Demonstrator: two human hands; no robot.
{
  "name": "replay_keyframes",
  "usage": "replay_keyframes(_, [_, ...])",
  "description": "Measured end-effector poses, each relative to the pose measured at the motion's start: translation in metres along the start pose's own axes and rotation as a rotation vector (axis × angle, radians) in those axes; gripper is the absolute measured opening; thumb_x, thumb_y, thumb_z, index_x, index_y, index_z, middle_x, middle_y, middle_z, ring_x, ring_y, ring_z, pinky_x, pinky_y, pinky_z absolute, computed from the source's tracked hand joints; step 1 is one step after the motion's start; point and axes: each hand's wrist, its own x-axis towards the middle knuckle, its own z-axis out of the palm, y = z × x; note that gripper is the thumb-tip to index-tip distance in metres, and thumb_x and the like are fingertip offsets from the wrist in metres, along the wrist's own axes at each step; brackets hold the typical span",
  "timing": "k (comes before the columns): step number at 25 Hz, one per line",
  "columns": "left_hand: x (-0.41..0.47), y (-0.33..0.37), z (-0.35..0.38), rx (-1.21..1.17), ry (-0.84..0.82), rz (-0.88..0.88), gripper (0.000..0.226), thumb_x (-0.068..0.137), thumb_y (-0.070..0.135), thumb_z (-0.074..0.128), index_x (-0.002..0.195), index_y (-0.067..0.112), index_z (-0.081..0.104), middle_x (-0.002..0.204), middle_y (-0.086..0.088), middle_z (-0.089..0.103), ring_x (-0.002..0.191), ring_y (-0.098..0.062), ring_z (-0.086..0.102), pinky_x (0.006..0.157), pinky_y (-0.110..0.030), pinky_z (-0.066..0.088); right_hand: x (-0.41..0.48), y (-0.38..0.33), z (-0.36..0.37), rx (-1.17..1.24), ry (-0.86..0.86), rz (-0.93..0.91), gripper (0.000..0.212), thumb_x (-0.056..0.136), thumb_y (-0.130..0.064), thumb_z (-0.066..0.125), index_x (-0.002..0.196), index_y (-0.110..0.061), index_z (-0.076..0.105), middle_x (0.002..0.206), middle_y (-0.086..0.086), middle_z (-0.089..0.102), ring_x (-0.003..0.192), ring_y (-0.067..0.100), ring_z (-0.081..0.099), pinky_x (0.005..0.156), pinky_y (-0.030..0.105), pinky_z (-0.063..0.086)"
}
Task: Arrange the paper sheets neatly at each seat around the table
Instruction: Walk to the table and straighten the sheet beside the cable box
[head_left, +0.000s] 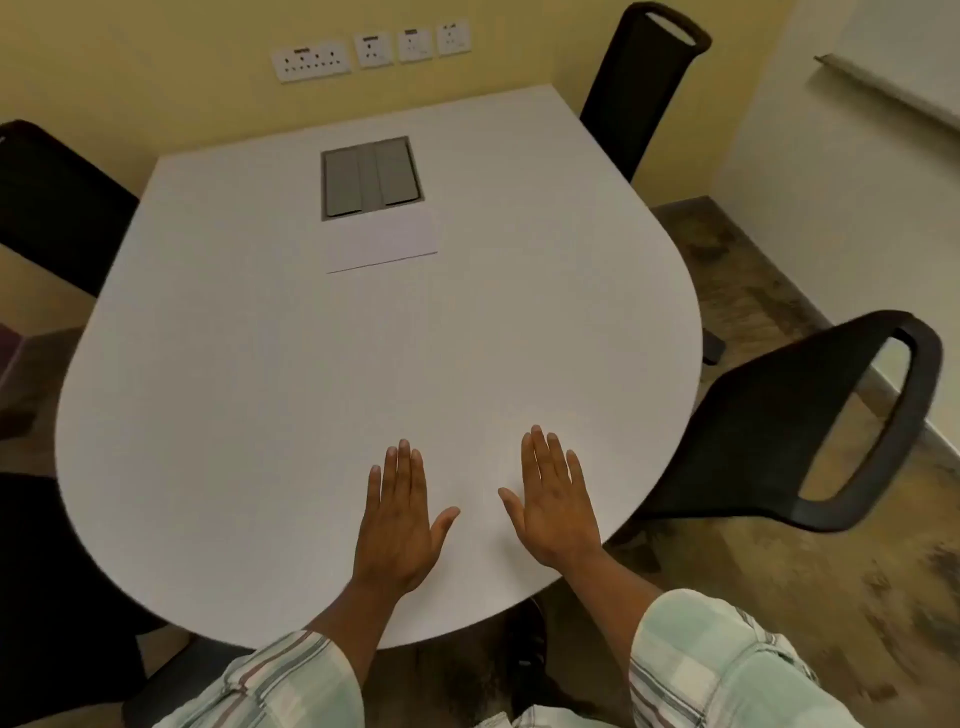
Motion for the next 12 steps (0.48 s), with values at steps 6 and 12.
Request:
replay_keyframes(6, [-0.040,0.044,0.005,0.008,0.025,0.128,0.097,0.099,0.076,0.009,0.165,0.007,-0.010,0.175,-0.014,-0.017,0.162,-0.033,-0.013,0.132,-0.054,0.007,-0.079,0.004,-0.017,-0.129,-0.002,0.154,0.085,0.101,-0.071,0.001,0.161,-0.016,-0.021,0.172,0.007,-0.024,0.159,0.029,-0.018,0.130,0.052,0.006])
replay_keyframes(12, [-0.082,0.105,0.017,-0.029,-0.003,0.289,0.096,0.101,0.075,0.013,0.165,0.008,-0.013,0.174,-0.013,-0.020,0.162,-0.031,-0.015,0.132,-0.051,0.000,-0.172,0.031,-0.037,-0.099,0.042,0.313,0.084,0.102,-0.068,0.005,0.165,-0.014,-0.008,0.175,0.008,-0.008,0.161,0.028,-0.007,0.129,0.053,0.013])
